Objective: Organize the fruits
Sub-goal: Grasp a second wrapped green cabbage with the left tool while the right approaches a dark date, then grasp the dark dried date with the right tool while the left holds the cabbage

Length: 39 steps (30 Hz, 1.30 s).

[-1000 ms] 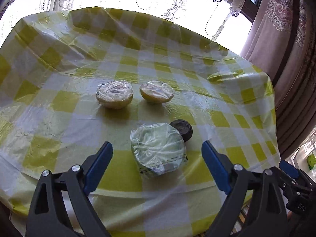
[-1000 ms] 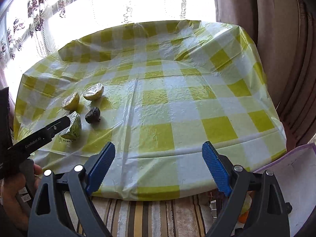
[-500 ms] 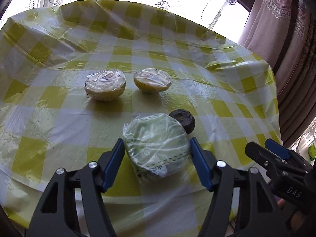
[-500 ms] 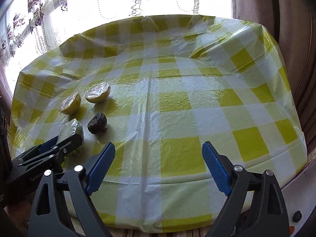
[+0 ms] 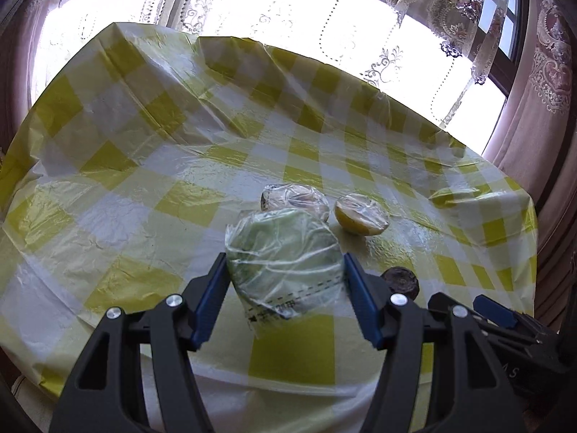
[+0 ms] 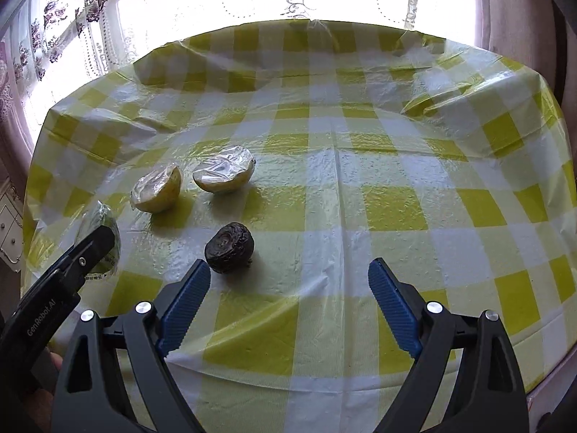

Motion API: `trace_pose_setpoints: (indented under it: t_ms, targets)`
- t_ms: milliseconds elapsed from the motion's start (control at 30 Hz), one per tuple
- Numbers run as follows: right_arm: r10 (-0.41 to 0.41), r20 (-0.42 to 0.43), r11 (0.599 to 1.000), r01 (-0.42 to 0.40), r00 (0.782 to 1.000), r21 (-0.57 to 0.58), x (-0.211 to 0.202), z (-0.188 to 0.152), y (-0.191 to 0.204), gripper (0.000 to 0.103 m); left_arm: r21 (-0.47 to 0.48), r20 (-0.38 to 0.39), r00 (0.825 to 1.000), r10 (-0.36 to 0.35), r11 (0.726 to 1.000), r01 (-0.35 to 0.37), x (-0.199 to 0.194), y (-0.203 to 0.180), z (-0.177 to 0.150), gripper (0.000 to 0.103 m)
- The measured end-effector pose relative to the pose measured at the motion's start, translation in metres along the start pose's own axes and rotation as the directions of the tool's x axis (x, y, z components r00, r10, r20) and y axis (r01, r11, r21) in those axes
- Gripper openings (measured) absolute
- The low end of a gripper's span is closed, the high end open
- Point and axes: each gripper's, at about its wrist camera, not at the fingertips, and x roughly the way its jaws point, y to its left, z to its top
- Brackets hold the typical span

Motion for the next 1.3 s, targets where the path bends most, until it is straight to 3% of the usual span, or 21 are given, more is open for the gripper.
trace_pose_setpoints:
  t_ms: [200, 367, 567, 1300]
  targets:
    - [0.016, -0.047, 0.998, -0.019, 0.999, -0.062, 0.020, 0.008, 0.024, 0.081, -0.056, 0.020, 1.000, 0.010, 0.998, -0.009, -0.004, 0.014, 0.003, 0.063]
    - [0.003, -0.084, 0.996, -0.011, 0.996, -0.093, 0.036, 0.010, 0.035, 0.066, -0.061, 0.005, 1.000, -0.003, 0.998, 0.004, 0.000, 0.016, 0.002, 0.063]
    - [-0.006, -0.091, 0.990, -0.007, 0.996, -0.140, 0.044, 0.009, 0.045, 0.038, -0.061, -0.001, 1.000, -0.010, 0.998, 0.010, 0.001, 0.017, 0.001, 0.063]
    - [-0.011, -0.068, 0.993, 0.003, 0.998, -0.115, 0.011, -0.019, 0.036, 0.038, 0.056, -0.009, 1.000, -0.004, 0.998, 0.004, 0.001, -0.010, -0.010, 0.063]
